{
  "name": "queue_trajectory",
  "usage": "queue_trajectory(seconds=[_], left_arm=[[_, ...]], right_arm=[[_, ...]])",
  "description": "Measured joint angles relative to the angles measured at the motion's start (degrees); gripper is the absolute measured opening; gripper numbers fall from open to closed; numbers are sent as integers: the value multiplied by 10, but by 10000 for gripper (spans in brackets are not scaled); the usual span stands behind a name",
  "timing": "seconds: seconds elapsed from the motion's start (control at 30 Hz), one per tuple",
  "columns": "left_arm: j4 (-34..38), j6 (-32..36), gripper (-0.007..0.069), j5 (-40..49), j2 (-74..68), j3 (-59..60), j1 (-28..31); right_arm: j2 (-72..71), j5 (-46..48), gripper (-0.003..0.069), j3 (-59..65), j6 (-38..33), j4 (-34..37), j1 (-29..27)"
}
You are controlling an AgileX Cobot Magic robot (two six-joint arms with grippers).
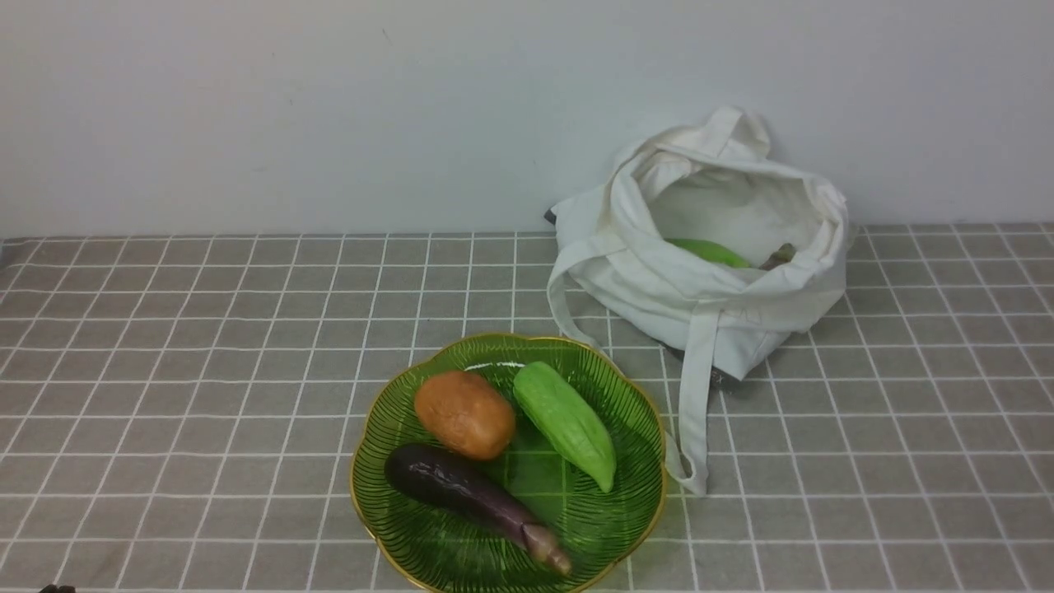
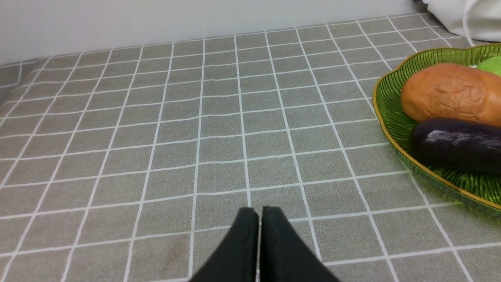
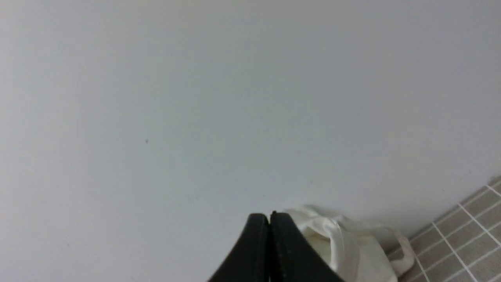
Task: Take vegetables from bag on grey coffee tablecloth place on plate.
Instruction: 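Reach into the cloth bag and grasp the green vegetable inside with the right gripper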
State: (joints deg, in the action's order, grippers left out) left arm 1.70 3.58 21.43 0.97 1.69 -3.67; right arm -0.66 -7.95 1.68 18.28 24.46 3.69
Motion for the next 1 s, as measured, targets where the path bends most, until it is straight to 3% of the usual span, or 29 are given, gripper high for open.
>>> queue_trajectory(seconds=[0.17,0.3,0.4,0.53,0.57,0.63,0.77,1.0], left_arm=[[0,0,-5,0,0,0,0],[0,0,-5,0,0,0,0],[0,0,-5,0,0,0,0],[0,0,-5,0,0,0,0],[0,0,-5,0,0,0,0],[0,0,-5,0,0,0,0],[0,0,-5,0,0,0,0],[0,0,-5,0,0,0,0]], right_arm=[[0,-75,-15,-4,27,5,0],[16,-42,-15,-63,29,-29,0],[121,104,-15,-222,29,-129,0],[242,256,-15,-348,16,-189,2],[324,350,-15,-422,-11,-205,9],[414,443,-15,-496,-66,-203,18],[571,562,-15,-614,-192,-176,30],[760,602,-15,-744,-306,-106,35]])
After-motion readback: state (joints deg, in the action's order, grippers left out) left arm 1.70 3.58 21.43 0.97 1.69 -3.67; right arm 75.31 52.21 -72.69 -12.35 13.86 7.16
